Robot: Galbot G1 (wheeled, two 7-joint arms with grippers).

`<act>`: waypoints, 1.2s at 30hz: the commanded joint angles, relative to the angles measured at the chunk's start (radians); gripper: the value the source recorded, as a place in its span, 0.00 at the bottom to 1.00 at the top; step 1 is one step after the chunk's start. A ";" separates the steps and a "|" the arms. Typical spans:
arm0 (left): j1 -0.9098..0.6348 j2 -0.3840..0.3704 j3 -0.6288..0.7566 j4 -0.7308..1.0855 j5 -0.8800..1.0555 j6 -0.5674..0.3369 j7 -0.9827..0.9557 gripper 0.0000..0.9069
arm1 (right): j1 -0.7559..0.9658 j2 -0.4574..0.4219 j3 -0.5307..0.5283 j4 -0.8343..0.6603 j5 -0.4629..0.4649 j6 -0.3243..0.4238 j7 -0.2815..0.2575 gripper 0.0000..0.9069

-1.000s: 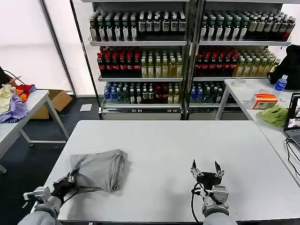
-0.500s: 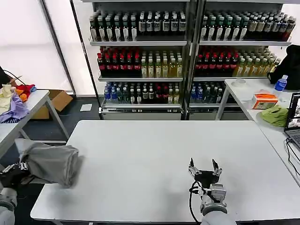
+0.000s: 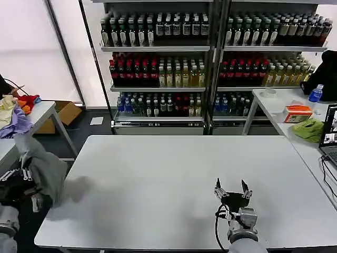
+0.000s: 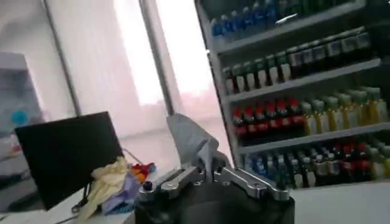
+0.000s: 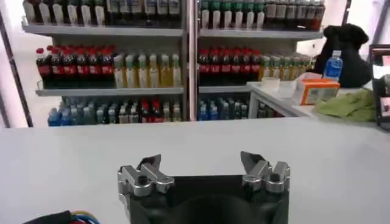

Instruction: Fold and organize the clothes.

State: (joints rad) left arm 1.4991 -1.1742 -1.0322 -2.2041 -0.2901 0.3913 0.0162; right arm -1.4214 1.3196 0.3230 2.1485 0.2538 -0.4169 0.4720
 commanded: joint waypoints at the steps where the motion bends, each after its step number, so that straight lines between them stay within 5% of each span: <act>1: 0.069 -0.057 0.256 -0.114 0.109 0.021 0.029 0.00 | -0.029 0.005 0.038 0.004 0.003 0.005 -0.002 1.00; 5: 0.092 -0.107 0.519 -0.153 0.124 0.059 0.002 0.00 | -0.035 0.018 0.043 0.009 -0.002 0.003 -0.001 1.00; 14: 0.052 -0.170 0.853 -0.037 0.146 0.067 -0.016 0.00 | -0.069 0.020 0.090 0.010 -0.004 0.003 -0.004 1.00; 26: -0.099 -0.223 0.948 0.122 0.049 0.122 -0.035 0.01 | -0.081 0.029 0.116 0.008 -0.021 -0.009 -0.015 1.00; 28: -0.118 -0.226 0.959 0.122 0.030 0.134 -0.043 0.96 | -0.080 0.030 0.116 0.001 -0.030 -0.013 -0.020 1.00; 31: -0.153 -0.222 0.968 0.113 -0.062 0.111 -0.039 1.00 | -0.075 0.034 0.107 -0.010 -0.031 -0.013 -0.035 1.00; 36: -0.192 -0.219 0.955 0.056 -0.192 0.078 -0.043 1.00 | -0.029 0.029 0.053 -0.035 0.092 -0.067 -0.046 1.00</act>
State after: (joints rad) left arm 1.4114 -1.3773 -0.1539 -2.1434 -0.2758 0.4907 -0.0159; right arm -1.4865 1.3501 0.4162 2.1438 0.2416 -0.4359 0.4428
